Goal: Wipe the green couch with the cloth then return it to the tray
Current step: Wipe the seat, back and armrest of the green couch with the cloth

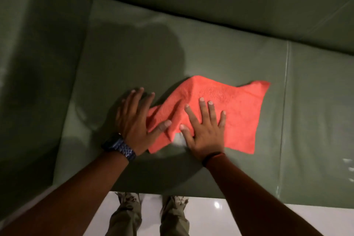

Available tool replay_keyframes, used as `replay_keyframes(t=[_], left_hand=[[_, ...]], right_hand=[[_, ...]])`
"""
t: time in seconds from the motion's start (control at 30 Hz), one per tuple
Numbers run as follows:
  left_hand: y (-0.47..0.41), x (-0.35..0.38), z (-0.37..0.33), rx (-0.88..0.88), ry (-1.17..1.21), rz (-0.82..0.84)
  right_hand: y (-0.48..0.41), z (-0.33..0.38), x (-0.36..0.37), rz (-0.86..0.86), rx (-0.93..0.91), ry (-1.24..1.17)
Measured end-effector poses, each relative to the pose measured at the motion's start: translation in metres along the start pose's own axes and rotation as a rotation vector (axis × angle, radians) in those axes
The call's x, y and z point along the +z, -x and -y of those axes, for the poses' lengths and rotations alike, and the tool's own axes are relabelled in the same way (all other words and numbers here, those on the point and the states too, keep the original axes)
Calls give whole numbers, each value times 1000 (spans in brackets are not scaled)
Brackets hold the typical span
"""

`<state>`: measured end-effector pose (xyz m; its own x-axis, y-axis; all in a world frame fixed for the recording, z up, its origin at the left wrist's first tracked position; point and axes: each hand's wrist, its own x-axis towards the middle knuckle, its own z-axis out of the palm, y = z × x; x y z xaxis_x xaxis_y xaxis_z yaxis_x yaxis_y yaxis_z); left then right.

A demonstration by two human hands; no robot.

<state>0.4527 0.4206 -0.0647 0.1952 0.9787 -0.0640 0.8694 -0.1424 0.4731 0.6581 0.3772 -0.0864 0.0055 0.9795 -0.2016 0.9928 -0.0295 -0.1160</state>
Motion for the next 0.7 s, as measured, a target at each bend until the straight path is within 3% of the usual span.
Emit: replay_keyframes(t=[0.07,0.2,0.27,0.37,0.43,0.5,0.6,0.63,0.7], left_hand=[[-13,8,5,-51,-51,13],[-27,26,-3,-148,-205,99],[-25,32,-8,-190,-247,96],[-25,35,-6,-206,-278,67],[-25,39,-3,-192,-310,55],[-26,43,-1,-190,-334,46],[-27,49,0,-198,-354,48],[-27,49,0,-203,-361,53],[-27,47,0,-212,-363,80]], right_hand=[[5,-35,-2,-2,74,17],[-6,-41,-6,-64,476,-63],[-3,-28,-6,-41,334,-21],[13,-47,-5,21,-161,91],[12,-75,-12,4,-310,81],[5,-85,-14,-65,-221,-11],[-19,-51,-19,-94,142,-167],[-24,-35,-20,-55,191,-183],[-24,-9,-23,-1,93,-108]])
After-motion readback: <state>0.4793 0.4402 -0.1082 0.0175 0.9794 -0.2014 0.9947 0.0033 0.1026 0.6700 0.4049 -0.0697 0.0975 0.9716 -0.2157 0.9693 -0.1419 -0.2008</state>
